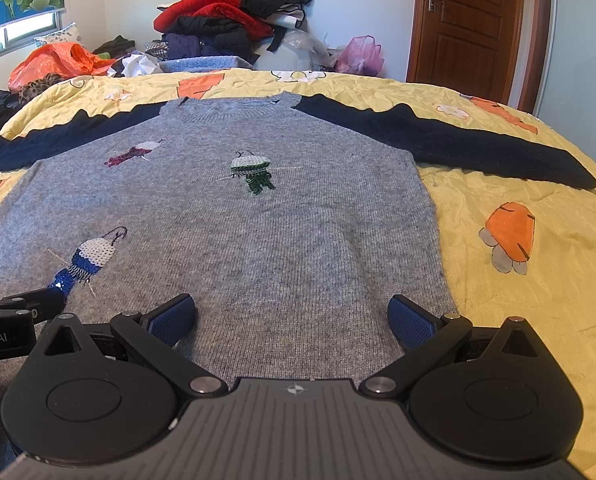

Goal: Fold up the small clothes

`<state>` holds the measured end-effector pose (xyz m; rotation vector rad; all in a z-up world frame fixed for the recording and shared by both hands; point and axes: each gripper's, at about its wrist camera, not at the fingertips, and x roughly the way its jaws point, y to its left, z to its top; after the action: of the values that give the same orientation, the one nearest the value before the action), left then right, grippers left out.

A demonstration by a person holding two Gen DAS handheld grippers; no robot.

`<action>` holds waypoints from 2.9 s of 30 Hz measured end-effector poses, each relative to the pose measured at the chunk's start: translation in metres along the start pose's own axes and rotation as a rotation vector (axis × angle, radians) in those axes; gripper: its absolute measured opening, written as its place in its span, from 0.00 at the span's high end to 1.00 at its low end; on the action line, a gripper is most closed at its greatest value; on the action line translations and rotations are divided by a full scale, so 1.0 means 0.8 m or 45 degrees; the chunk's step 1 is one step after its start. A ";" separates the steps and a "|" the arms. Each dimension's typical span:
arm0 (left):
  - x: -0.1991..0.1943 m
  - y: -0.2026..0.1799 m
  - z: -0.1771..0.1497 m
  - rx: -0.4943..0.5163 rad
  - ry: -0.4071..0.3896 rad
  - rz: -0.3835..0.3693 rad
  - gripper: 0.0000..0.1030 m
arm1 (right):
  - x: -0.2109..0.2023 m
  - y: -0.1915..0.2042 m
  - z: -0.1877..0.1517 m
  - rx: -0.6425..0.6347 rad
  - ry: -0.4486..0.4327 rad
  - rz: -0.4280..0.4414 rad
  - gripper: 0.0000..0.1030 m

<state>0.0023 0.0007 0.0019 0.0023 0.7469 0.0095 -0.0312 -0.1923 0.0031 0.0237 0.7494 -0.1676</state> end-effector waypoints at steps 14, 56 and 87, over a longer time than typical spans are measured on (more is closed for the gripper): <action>0.000 0.000 0.000 0.000 0.000 0.000 0.00 | 0.000 0.000 0.000 -0.001 0.000 0.000 0.00; 0.000 0.000 0.000 0.000 -0.002 0.000 0.00 | -0.018 -0.130 0.043 0.479 -0.099 0.451 0.00; -0.001 0.000 0.001 -0.004 -0.003 -0.001 0.00 | 0.126 -0.451 0.124 1.209 -0.401 -0.112 0.84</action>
<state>0.0024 0.0005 0.0030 -0.0009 0.7445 0.0103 0.0505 -0.5709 0.0215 0.8491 0.3019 -0.5852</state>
